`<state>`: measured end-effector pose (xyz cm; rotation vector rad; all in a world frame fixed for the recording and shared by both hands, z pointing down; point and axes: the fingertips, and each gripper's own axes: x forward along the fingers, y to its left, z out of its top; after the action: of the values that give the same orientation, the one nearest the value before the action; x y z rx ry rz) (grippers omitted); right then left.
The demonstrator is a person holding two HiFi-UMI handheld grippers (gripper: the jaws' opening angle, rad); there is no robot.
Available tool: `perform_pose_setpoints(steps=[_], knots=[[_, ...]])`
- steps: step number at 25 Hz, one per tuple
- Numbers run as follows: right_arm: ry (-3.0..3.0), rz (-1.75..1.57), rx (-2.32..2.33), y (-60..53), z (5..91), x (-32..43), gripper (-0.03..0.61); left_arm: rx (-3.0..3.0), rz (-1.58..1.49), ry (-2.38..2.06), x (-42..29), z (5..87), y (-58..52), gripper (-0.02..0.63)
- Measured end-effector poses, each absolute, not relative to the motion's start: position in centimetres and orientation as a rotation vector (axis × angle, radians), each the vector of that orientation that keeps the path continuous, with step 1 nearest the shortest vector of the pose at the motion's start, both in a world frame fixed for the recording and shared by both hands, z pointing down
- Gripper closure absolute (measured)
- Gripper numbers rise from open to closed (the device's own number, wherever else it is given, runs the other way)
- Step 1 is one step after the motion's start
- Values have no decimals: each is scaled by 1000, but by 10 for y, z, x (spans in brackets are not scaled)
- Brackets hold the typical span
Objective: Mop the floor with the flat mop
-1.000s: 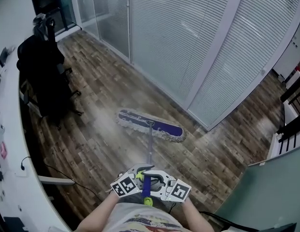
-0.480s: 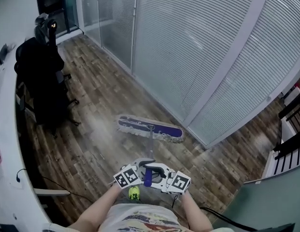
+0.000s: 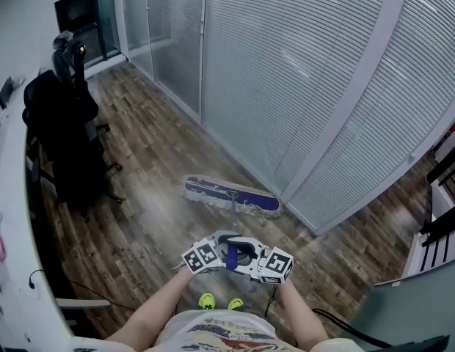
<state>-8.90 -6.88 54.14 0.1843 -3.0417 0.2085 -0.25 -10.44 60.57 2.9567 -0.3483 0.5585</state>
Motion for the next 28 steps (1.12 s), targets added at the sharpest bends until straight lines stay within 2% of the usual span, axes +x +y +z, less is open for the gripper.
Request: perform_pose_setpoints(steps=[15,24,28], knots=[[-3013,218,125,-19,557,-111,321,2990,661,-362,-25,622,-56,368],[-3053,226,-11,113,548,-84,321,2940,712,-462,-3,618,71,368],[-3054,103,-103,178,555,-59,321,2915,719,-531,18,625,131,368]])
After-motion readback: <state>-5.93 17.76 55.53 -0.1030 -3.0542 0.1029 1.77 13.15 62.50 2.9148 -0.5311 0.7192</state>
